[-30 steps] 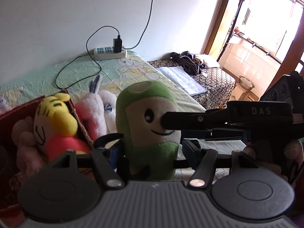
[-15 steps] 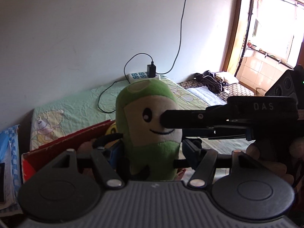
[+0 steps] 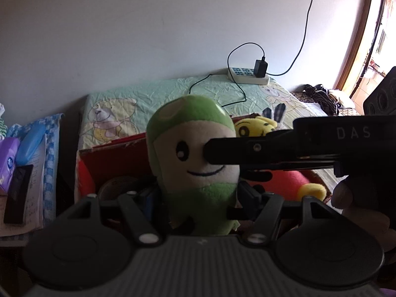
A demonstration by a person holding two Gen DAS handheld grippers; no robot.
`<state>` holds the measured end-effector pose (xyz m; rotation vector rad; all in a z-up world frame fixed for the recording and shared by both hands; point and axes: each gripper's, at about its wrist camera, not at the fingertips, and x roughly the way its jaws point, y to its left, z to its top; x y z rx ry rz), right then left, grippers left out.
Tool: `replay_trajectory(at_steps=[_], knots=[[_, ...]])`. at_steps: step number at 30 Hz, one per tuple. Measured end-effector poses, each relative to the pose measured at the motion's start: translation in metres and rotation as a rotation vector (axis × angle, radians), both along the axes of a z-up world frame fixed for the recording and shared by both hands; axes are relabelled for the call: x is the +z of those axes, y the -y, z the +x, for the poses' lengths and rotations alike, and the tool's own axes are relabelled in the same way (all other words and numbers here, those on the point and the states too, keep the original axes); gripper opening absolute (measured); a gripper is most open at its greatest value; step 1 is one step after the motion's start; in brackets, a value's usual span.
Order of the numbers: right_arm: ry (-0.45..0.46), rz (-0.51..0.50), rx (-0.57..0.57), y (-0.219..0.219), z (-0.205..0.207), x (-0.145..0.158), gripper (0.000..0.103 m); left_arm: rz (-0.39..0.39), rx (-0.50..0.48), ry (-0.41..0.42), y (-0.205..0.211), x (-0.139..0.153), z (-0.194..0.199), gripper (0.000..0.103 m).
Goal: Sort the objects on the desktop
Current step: 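Lower the green plush into the box beside the teddy, open right gripper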
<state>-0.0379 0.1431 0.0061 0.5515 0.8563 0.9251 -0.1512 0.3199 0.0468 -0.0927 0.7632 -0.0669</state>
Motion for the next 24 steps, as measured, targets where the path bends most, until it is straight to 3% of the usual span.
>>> replay_trajectory(at_steps=[14,24], knots=[[-0.048,-0.147,0.017,-0.036,0.017,-0.027,0.049,-0.018,0.025,-0.16,-0.018,-0.044,0.032,0.066],[0.025,-0.246,0.012,-0.051,0.011,-0.027,0.048,-0.019,0.015,-0.211,-0.019,-0.052,0.04,0.067]])
